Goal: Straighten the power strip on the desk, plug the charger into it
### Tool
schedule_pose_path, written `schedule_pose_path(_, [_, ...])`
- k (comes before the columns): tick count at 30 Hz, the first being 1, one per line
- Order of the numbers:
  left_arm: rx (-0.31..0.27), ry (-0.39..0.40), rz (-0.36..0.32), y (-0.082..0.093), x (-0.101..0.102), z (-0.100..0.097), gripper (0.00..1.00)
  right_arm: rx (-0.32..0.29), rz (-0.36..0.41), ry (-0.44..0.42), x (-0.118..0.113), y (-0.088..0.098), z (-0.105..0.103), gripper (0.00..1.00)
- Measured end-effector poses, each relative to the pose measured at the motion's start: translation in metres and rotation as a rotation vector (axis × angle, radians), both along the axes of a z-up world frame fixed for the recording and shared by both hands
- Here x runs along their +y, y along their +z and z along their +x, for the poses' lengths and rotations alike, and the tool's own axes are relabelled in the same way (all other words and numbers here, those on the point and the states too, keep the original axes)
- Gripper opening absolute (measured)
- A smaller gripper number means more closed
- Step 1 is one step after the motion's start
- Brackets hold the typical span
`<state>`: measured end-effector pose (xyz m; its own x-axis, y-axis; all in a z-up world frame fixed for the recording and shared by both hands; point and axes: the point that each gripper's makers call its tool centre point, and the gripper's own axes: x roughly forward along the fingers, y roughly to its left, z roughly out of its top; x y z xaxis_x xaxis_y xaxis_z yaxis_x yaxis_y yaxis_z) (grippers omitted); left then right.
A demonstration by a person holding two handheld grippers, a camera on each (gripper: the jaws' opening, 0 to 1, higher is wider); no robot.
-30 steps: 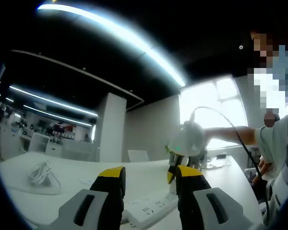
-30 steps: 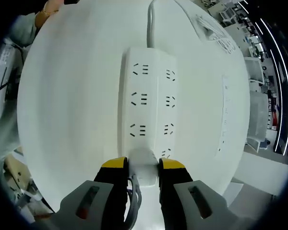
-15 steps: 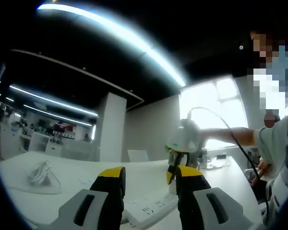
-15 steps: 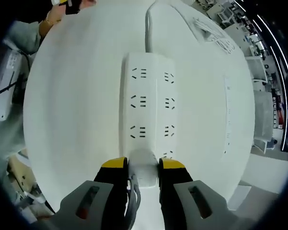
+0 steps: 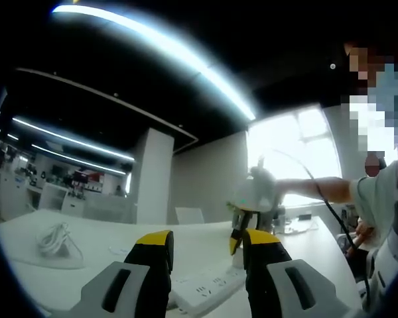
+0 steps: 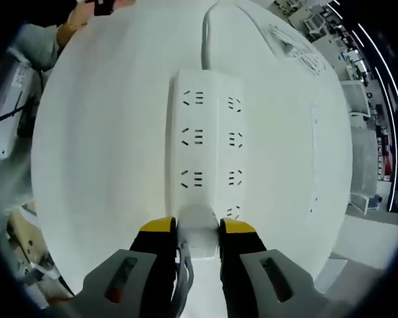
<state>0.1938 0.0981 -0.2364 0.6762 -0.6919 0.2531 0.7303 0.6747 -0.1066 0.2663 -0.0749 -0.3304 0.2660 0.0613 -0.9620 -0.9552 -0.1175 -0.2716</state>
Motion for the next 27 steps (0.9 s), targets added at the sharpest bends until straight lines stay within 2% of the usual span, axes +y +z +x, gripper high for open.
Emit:
schedule_pose_path(6, [0.0, -0.002, 0.005, -0.001, -0.001, 0.0, 0.43, -0.005, -0.008, 0.007, 0.001, -0.002, -0.002, 0.22])
schedule_pose_path(10, [-0.001, 0.0, 0.0, 0.0, 0.0, -0.001, 0.43, -0.05, -0.059, 0.011, 0.001, -0.004, -0.003, 0.22])
schedule_pose_path(12, [-0.001, 0.001, 0.001, 0.0, 0.0, -0.001, 0.43, -0.044, -0.067, 0.013, 0.001, -0.003, -0.002, 0.22])
schedule_pose_path(18, [0.002, -0.001, 0.005, -0.002, -0.001, 0.0, 0.43, 0.048, -0.016, 0.004, 0.0, -0.002, 0.002, 0.22])
schedule_pose_path(24, [0.009, 0.002, 0.012, -0.005, -0.001, 0.001, 0.43, 0.104, -0.067, 0.005, 0.001, -0.005, 0.006, 0.22])
schedule_pose_path(27, [0.009, 0.003, 0.01, -0.005, -0.001, 0.001, 0.43, 0.128, -0.064, 0.002, 0.001, -0.008, 0.005, 0.22])
